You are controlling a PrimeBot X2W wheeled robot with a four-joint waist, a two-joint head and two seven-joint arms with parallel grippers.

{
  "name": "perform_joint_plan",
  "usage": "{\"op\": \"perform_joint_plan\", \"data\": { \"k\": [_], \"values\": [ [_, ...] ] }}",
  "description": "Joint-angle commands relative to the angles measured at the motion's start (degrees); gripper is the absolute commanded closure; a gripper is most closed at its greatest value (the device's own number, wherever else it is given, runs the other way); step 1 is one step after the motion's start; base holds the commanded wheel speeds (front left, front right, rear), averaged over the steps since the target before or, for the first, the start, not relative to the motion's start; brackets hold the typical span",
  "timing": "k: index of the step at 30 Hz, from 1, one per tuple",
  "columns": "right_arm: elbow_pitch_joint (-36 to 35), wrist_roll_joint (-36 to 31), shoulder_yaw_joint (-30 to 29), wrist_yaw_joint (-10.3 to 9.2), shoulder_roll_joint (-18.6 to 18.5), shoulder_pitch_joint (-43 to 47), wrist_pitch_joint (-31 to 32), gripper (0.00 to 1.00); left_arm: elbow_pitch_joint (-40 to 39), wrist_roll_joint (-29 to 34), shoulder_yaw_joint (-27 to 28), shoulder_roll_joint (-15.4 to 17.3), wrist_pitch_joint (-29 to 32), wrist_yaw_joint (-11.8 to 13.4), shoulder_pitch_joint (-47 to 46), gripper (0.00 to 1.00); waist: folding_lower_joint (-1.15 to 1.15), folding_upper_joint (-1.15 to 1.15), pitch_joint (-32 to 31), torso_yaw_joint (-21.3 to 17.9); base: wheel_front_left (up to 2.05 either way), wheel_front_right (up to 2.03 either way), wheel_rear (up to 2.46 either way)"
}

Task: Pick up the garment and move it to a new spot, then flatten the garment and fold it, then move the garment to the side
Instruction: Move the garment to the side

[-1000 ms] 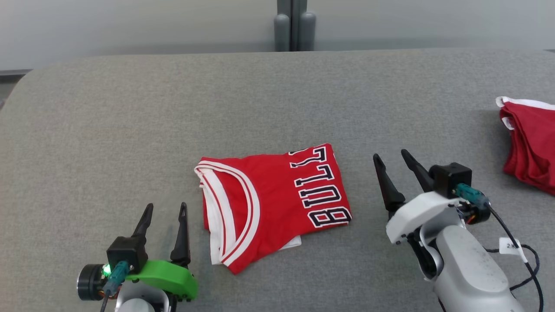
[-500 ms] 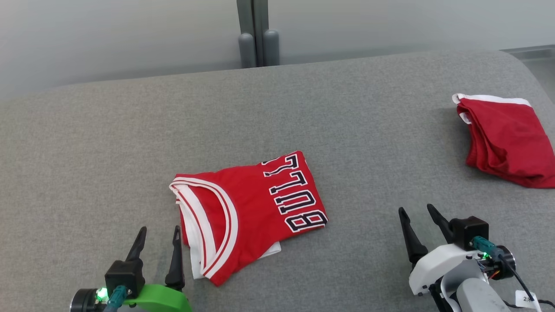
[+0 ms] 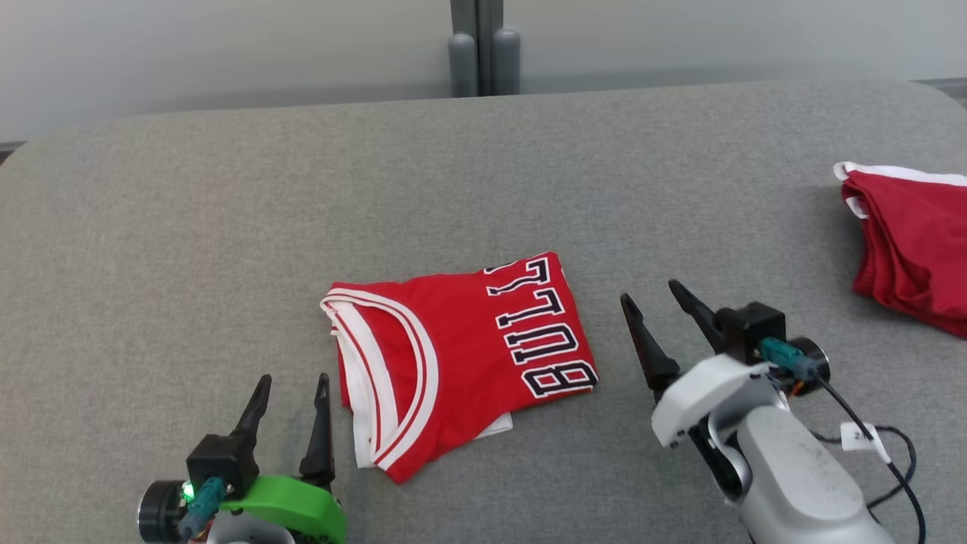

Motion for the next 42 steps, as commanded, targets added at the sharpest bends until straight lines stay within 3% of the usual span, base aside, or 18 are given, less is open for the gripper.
{"op": "perform_joint_plan", "data": {
  "k": [1, 8, 13, 14, 15, 16, 24, 32, 42],
  "values": [
    [1.0, 1.1, 1.4, -0.07, -0.2, -2.3, -0.2, 0.00, 0.3, -0.6, -0.3, 0.2, 0.0, -0.3, -1.1, 0.00, 0.00, 0.00, 2.5, 2.8, 0.00, 0.00, 0.00],
    [12.3, 6.5, 8.4, -0.07, -0.3, -9.3, 0.2, 0.00, 1.5, -1.8, -2.7, 0.2, 0.0, -0.9, -2.8, 0.00, 0.00, 0.00, 3.7, 7.3, 0.00, 0.00, 0.00],
    [21.1, 8.9, 12.4, -0.07, -0.2, -10.5, 2.8, 0.00, 1.0, -2.1, -2.3, 0.2, 0.0, -1.0, -2.6, 0.00, 0.00, 0.00, 3.8, 8.2, 0.00, 0.00, 0.00],
    [22.2, 9.5, 13.7, -0.05, -0.2, -10.2, 3.4, 0.52, 0.9, -2.0, -2.1, 0.2, 0.0, -1.0, -2.5, 0.00, 0.00, 0.00, 3.8, 8.1, 0.00, 0.00, 0.00],
    [22.9, 10.0, 14.2, -0.05, -0.1, -10.2, 3.4, 0.93, 0.8, -2.0, -1.9, 0.2, 0.0, -1.0, -2.4, 0.00, 0.00, 0.00, 3.8, 7.8, 0.00, 0.00, 0.00],
    [23.8, 10.3, 14.7, -0.05, -0.1, -10.5, 3.1, 1.00, 0.7, -1.8, -1.5, 0.2, 0.0, -1.0, -2.2, 0.00, 0.00, 0.00, 3.8, 7.3, 0.00, 0.00, 0.00],
    [28.1, 9.7, 8.9, -0.38, -1.1, -11.8, 0.2, 1.00, 0.2, -0.5, -0.4, 0.2, 0.0, -1.0, -0.7, 0.00, 0.00, 0.00, 2.0, -1.8, 0.00, 0.00, 0.00],
    [22.7, 4.6, -0.1, -0.27, -0.5, -7.7, 0.0, 1.00, -0.8, 1.3, -1.2, 0.2, 0.0, -1.1, -2.7, 0.00, 0.00, 0.00, 2.2, -15.8, 0.00, 0.00, 0.00],
    [17.4, 5.6, -2.1, -0.11, -0.3, -2.9, -0.1, 1.00, -1.5, 1.2, -4.6, 0.2, 0.0, -1.2, -2.6, 0.00, 0.00, 0.00, 2.8, -29.8, 0.00, 0.00, 0.00]
  ]
}}
